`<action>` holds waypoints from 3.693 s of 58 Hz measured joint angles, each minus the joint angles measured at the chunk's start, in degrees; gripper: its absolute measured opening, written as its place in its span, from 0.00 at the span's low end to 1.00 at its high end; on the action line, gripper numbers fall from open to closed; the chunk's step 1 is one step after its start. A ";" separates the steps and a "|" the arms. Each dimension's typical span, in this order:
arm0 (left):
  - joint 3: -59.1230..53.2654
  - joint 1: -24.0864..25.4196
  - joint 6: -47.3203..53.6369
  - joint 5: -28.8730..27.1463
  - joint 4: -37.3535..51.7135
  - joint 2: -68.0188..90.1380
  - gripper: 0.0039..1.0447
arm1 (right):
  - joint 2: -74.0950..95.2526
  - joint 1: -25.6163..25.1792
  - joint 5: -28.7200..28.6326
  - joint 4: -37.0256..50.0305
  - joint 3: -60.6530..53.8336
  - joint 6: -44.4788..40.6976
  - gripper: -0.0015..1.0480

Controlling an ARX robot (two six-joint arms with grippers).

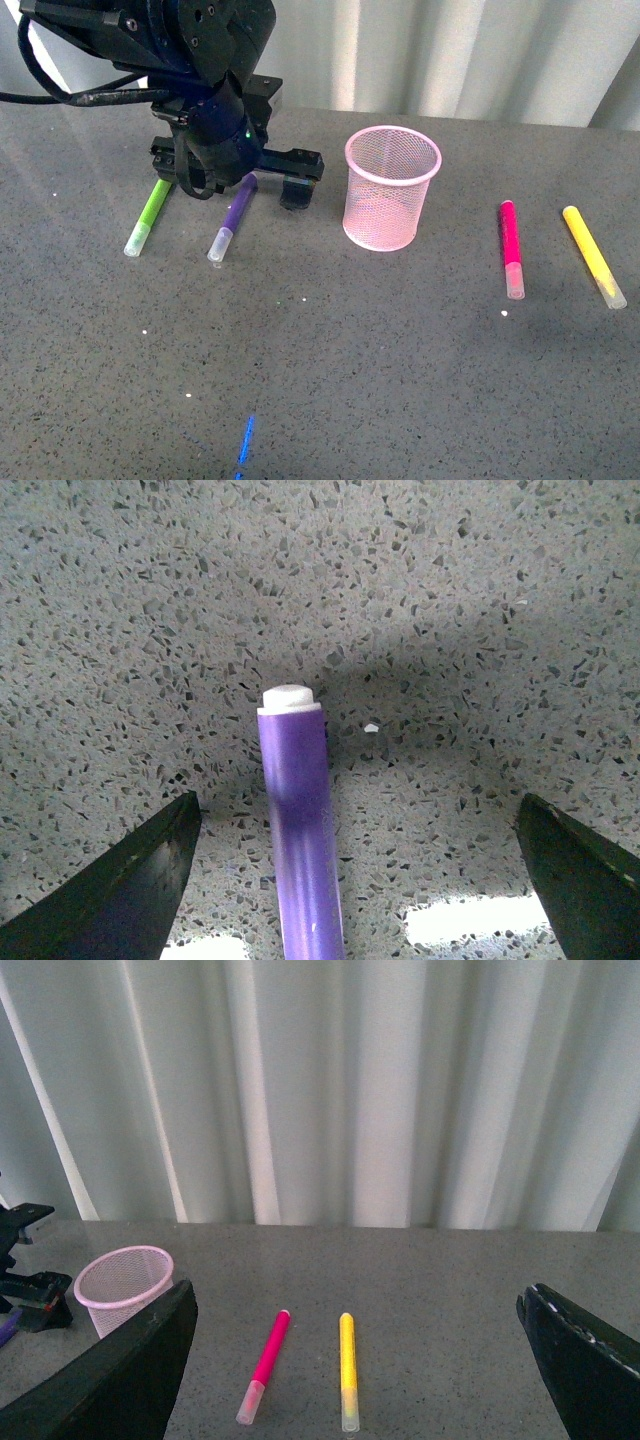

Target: Insert purple and pink pens into pink cup

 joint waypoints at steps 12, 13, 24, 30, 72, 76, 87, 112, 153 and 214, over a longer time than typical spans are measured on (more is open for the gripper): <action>0.48 -0.52 0.02 -0.13 0.26 0.48 0.61 | 0.00 0.00 0.00 0.00 0.00 0.00 0.93; 0.48 -0.59 0.04 -0.20 0.37 0.50 0.58 | 0.00 0.00 0.00 0.00 0.00 0.00 0.93; 0.48 -0.68 0.09 -0.83 1.27 0.74 0.25 | 0.00 0.00 0.00 0.00 0.00 0.00 0.93; 0.33 -0.66 0.26 -1.64 1.86 0.79 0.13 | 0.00 0.00 0.00 0.00 0.00 0.00 0.93; -12.28 0.20 -0.96 -6.58 25.92 -19.56 0.12 | 0.00 0.00 0.00 0.00 0.00 0.00 0.93; -15.26 -0.85 -4.33 -7.19 34.10 -25.42 0.12 | 0.00 0.00 0.00 0.00 0.00 0.00 0.93; -22.53 -6.32 -12.26 -6.08 50.12 -30.95 0.12 | 0.00 0.00 0.00 0.00 0.00 0.00 0.93; -24.90 -14.49 -19.65 -8.63 69.07 -23.87 0.12 | 0.00 0.00 0.00 0.00 0.00 0.00 0.93; -24.04 -16.37 -24.20 -13.18 76.41 -9.75 0.12 | 0.00 0.00 0.00 0.00 0.00 0.00 0.93; -26.29 -14.47 -22.51 -12.24 80.30 -5.01 0.43 | 0.00 0.00 0.00 0.00 0.00 0.00 0.93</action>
